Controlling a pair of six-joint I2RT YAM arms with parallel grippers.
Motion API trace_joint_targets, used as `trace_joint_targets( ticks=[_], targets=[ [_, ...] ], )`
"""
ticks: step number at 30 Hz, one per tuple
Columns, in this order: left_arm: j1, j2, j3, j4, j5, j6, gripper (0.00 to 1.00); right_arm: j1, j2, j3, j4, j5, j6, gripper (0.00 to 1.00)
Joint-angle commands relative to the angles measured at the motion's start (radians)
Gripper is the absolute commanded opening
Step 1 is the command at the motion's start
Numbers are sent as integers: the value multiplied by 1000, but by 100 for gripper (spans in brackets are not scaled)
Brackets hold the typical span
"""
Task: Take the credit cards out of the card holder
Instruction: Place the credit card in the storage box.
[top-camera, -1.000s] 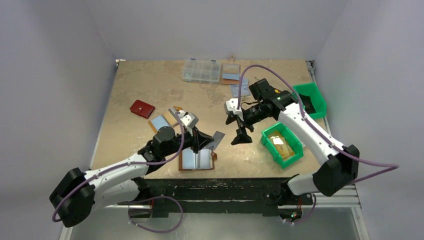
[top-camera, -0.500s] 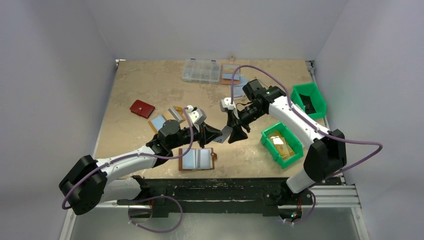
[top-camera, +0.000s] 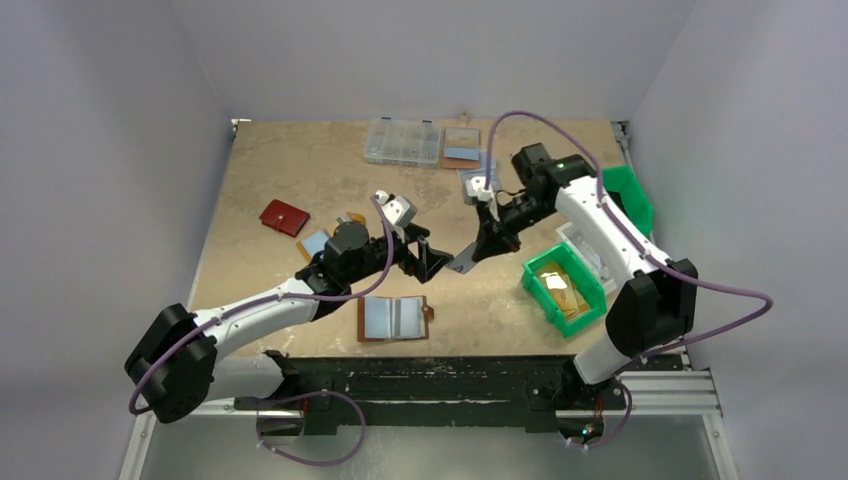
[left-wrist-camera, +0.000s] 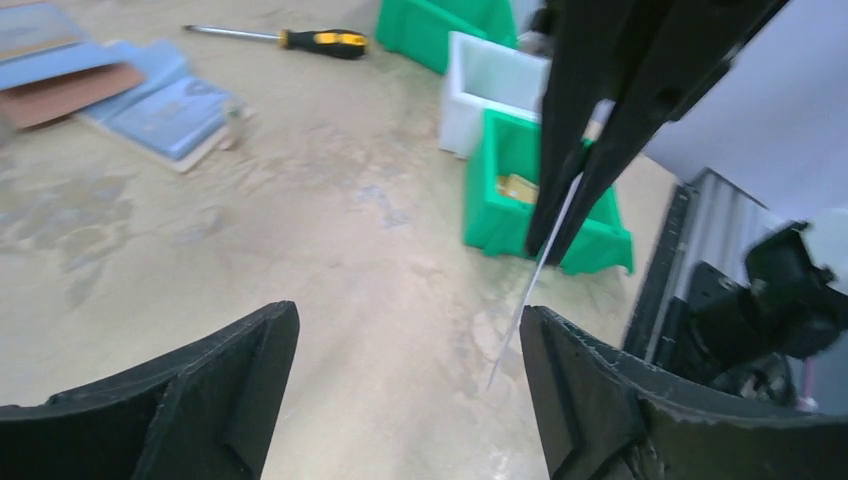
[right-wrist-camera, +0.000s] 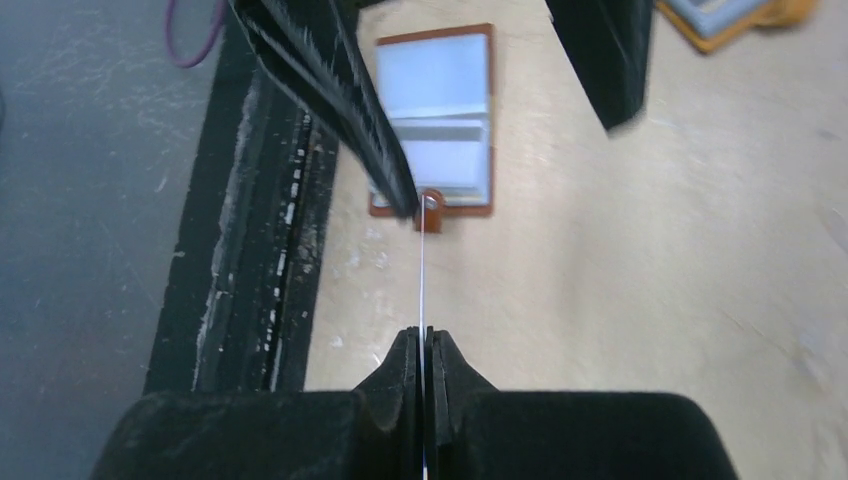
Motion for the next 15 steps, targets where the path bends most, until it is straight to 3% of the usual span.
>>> trace_joint_targets(
  ticks=[1, 7, 15],
  targets=[
    [53, -5, 66, -122, -129, 32, 88, -150, -1, 89, -139, 34, -107, 0],
    [109, 57, 67, -64, -122, 22, 89, -308, -46, 71, 0, 171, 72, 0],
    [126, 187, 190, -84, -48, -72, 89, -539, -156, -48, 287, 236, 371, 0]
  ],
)
